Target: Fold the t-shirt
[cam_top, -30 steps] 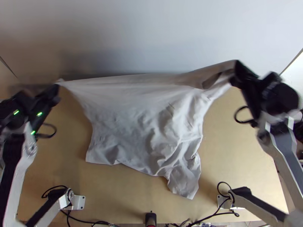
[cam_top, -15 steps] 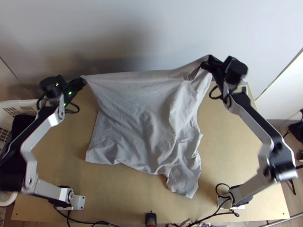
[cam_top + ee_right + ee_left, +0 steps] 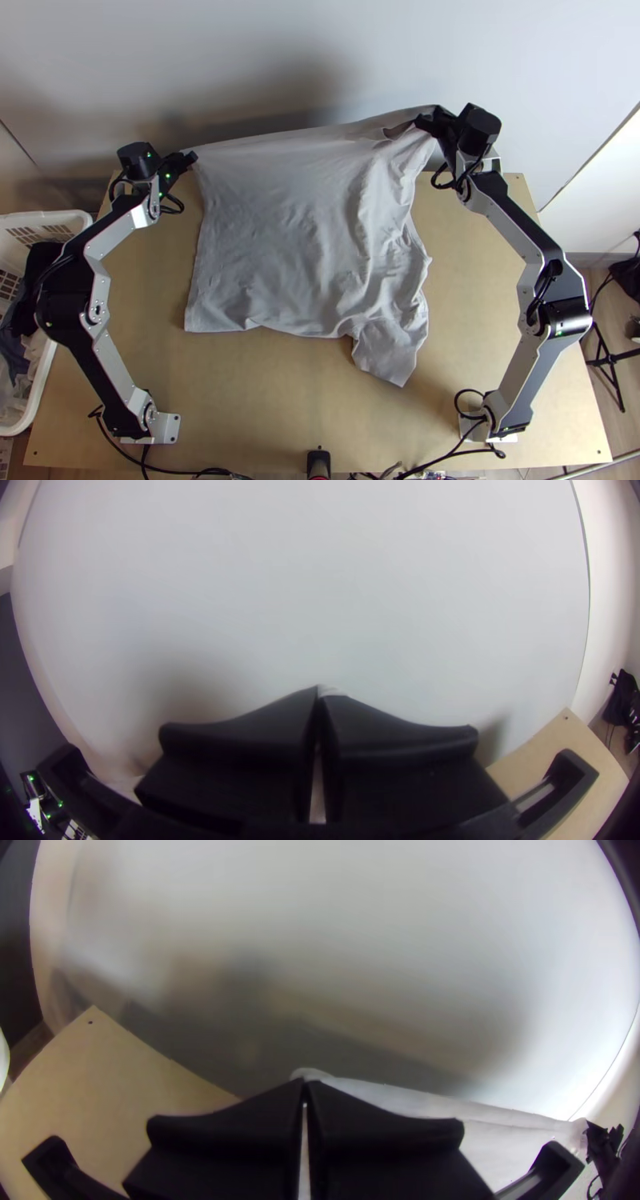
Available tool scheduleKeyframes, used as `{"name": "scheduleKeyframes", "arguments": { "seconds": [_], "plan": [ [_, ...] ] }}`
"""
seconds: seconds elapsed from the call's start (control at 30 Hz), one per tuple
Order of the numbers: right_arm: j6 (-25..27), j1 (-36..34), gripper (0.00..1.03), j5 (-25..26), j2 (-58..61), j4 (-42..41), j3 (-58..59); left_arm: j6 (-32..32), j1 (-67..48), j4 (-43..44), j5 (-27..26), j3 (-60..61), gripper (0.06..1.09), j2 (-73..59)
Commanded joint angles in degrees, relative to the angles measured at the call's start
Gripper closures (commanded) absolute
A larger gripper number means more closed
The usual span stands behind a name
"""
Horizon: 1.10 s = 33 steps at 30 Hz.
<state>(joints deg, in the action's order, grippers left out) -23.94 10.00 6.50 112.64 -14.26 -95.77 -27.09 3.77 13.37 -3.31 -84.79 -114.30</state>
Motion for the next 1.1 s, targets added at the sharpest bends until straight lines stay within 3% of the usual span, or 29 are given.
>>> {"name": "scheduleKeyframes", "arguments": {
  "seconds": [0.0,0.27,0.67,0.77,0.9,0.93,0.97,1.03,1.07],
  "plan": [
    [0.7,0.3,1.0,0.4,-3.7,1.1,6.3,5.3,-0.3,-3.1,0.5,-0.2,1.05,-0.8],
    [3.6,3.7,1.0,-0.7,-15.3,1.6,22.6,12.1,-0.4,-6.9,-1.9,12.5,1.05,9.9],
    [6.8,4.2,1.0,-5.0,-25.4,13.1,31.1,19.4,1.8,-11.0,-6.3,26.8,1.05,20.1],
    [7.2,4.2,1.0,-7.2,-26.1,18.4,31.6,20.2,1.5,-12.0,-6.6,30.1,1.05,21.9],
    [10.1,5.6,1.0,-8.2,-27.9,19.3,34.0,19.7,1.5,-12.8,-7.1,32.3,1.05,23.9],
    [10.2,5.6,0.97,-8.2,-27.9,19.3,34.1,19.3,1.5,-13.4,-7.3,32.2,1.03,24.1],
    [10.7,5.6,0.83,-8.3,-27.8,19.8,34.2,19.2,1.5,-15.3,-7.6,31.9,0.98,24.2],
    [12.2,5.6,0.62,-8.3,-27.6,21.3,34.4,18.7,1.6,-17.4,-7.8,31.3,0.76,23.8],
    [12.9,5.8,0.58,-8.7,-27.6,23.3,34.2,18.7,1.7,-18.4,-8.3,31.0,0.75,23.7]
  ]
}}
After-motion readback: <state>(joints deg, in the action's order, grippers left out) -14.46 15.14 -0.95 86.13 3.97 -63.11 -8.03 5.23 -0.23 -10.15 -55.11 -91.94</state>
